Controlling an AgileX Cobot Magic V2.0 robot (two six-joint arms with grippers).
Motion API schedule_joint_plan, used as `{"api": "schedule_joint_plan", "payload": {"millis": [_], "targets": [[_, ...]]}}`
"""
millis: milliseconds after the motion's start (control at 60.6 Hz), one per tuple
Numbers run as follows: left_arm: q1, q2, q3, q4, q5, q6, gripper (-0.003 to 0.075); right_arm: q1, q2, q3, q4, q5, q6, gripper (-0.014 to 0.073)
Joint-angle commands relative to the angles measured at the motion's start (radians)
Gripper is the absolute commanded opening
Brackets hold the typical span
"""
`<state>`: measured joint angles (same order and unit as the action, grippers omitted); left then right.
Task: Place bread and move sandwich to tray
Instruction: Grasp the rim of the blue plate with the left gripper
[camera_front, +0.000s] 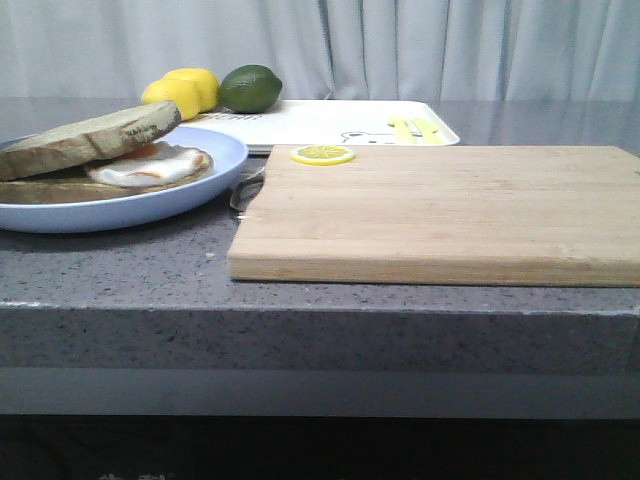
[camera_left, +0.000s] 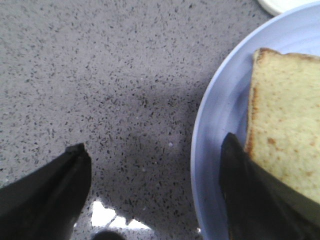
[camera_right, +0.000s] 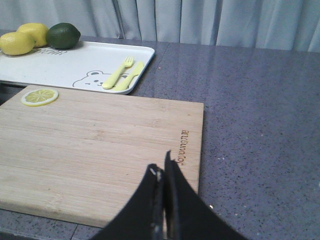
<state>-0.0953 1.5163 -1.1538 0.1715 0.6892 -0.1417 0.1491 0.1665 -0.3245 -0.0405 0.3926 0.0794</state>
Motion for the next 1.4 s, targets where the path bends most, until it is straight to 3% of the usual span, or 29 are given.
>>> {"api": "schedule_joint_plan", "payload": {"millis": [0, 709, 825, 1039, 1386], "targets": [[-0.006, -0.017, -0.038, -0.003, -0.033, 0.003, 0.0513, -0.005, 0.008, -0.028, -0.002, -0.091, 0.003, -0.006], [-0.006, 0.101, -0.038, -0.079, -0.031, 0.005, 0.0508, -0.005, 0.008, -0.028, -0.002, -0.091, 0.003, -0.006], [-0.006, 0.121, -0.038, -0.079, -0.001, 0.021, 0.0422, -0.005, 0.008, -0.028, -0.002, -0.091, 0.003, -0.006], [-0.006, 0.131, -0.038, -0.079, 0.042, 0.033, -0.0018, -0.005, 0.008, -0.028, -0.002, -0.091, 0.003, -0.006], [0.0, 0.095, -0.082, -0.152, 0.048, 0.073, -0.0018, -0.005, 0.008, -0.028, -0.002, -0.091, 0.003, -0.006]]}}
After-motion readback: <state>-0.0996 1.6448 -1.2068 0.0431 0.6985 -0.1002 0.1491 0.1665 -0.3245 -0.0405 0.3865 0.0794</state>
